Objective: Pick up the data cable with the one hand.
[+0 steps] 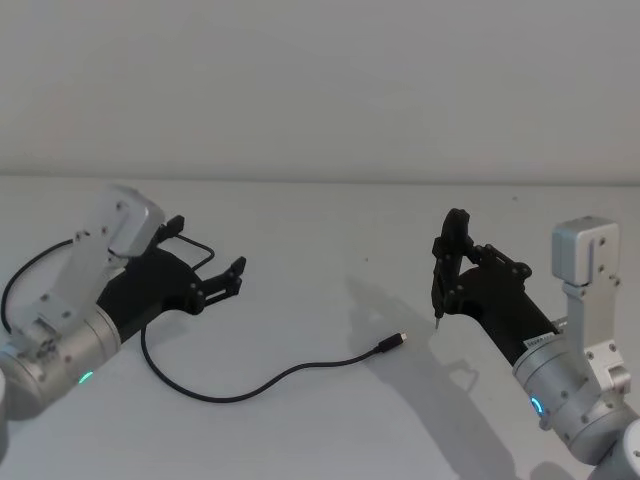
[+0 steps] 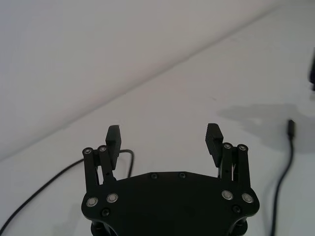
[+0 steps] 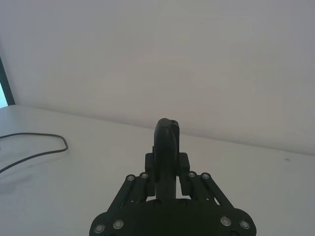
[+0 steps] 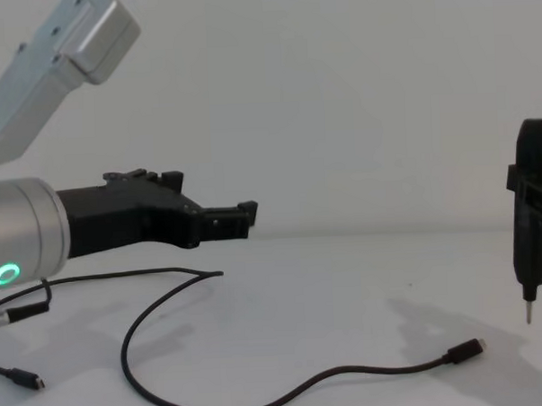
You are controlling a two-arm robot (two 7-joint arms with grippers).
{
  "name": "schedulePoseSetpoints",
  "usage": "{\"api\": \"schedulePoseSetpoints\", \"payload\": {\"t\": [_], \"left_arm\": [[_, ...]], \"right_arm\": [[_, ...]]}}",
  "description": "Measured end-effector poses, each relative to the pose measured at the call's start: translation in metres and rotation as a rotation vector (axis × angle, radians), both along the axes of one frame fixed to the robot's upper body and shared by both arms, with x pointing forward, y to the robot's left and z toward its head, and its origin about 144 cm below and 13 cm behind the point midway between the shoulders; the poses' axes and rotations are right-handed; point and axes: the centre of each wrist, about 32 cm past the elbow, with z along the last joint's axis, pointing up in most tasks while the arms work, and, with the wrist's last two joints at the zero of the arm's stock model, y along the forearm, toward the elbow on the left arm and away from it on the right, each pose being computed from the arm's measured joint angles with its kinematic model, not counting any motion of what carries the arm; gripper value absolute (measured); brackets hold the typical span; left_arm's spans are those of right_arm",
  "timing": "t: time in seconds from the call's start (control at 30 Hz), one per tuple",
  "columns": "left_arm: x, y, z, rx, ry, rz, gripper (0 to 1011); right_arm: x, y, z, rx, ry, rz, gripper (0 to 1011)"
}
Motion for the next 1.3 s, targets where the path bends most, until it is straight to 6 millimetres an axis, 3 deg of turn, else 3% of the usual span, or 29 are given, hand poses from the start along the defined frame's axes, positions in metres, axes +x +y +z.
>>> {"api": "schedulePoseSetpoints", "payload": {"t": [0.63,1.3], "left_arm": [[0.02,0.014,0.036,0.16,0.239,-0.273,1000],[0.04,-0.004,0.028,0.209,0.343,-0.385,1001]], "right_arm": [[0.0,0.0,0.0,0.0,0.0,0.0,275],[0.0,0.0,0.0,0.0,0.0,0.0,275]]}}
